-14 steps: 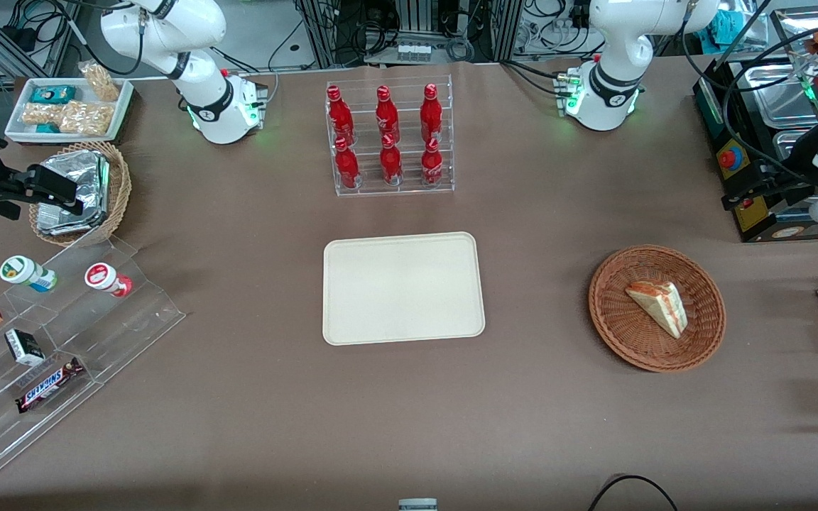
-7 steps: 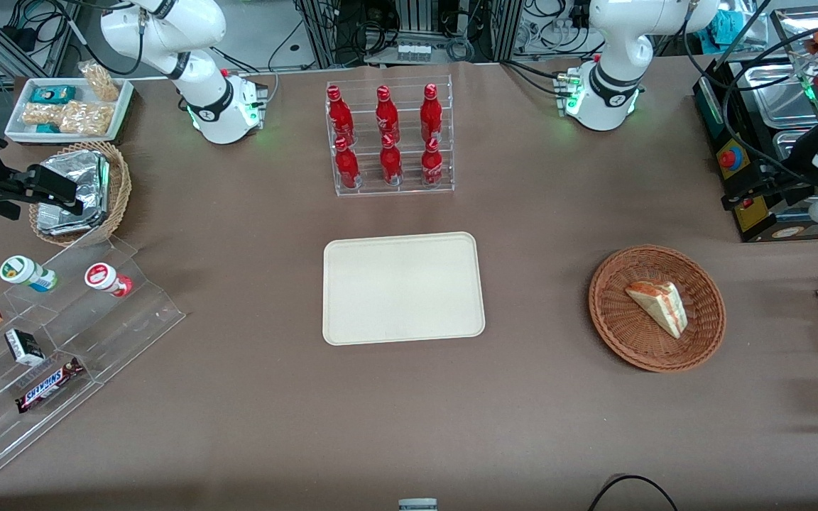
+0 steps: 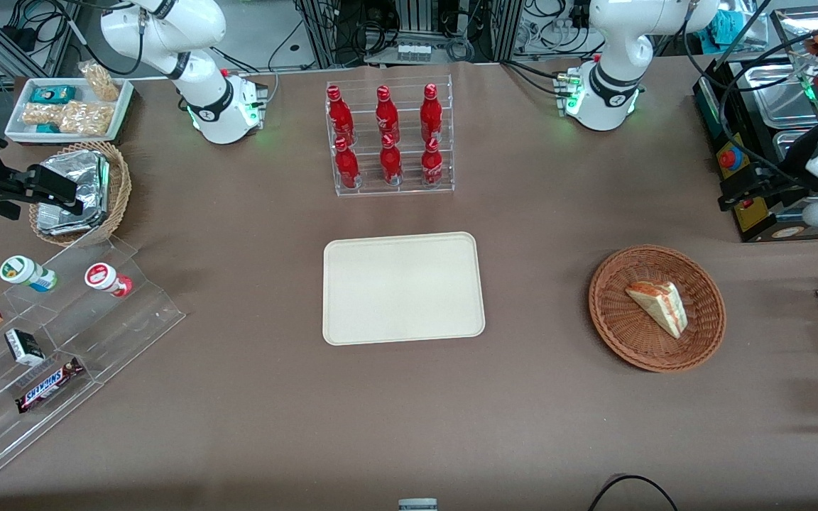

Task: Place sandwich from basket to tray
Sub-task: 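Lower the open left gripper onto the wrapped sandwich in the wicker basket, then close the left gripper on the sandwich and lift it from the basket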

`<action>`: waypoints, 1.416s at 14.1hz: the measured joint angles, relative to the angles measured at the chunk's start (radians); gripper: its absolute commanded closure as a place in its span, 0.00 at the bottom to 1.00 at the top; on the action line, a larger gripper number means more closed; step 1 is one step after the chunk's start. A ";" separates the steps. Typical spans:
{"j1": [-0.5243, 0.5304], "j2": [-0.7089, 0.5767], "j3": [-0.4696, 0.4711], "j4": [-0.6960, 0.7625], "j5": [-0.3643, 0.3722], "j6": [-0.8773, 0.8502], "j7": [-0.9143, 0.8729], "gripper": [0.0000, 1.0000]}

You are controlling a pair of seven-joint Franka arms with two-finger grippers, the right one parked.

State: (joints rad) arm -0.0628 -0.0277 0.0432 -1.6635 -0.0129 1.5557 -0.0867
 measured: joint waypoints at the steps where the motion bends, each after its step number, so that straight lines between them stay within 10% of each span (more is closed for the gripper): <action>1: 0.001 0.004 0.000 -0.030 0.000 0.019 0.000 0.00; 10: 0.022 0.091 0.011 -0.548 -0.002 0.771 -0.012 0.00; 19: 0.052 0.262 0.009 -0.539 -0.036 0.931 -0.619 0.01; 20: 0.052 0.286 0.008 -0.523 -0.037 0.931 -0.656 0.19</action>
State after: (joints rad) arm -0.0108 0.2584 0.0516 -2.1869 -0.0500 2.4865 -0.7429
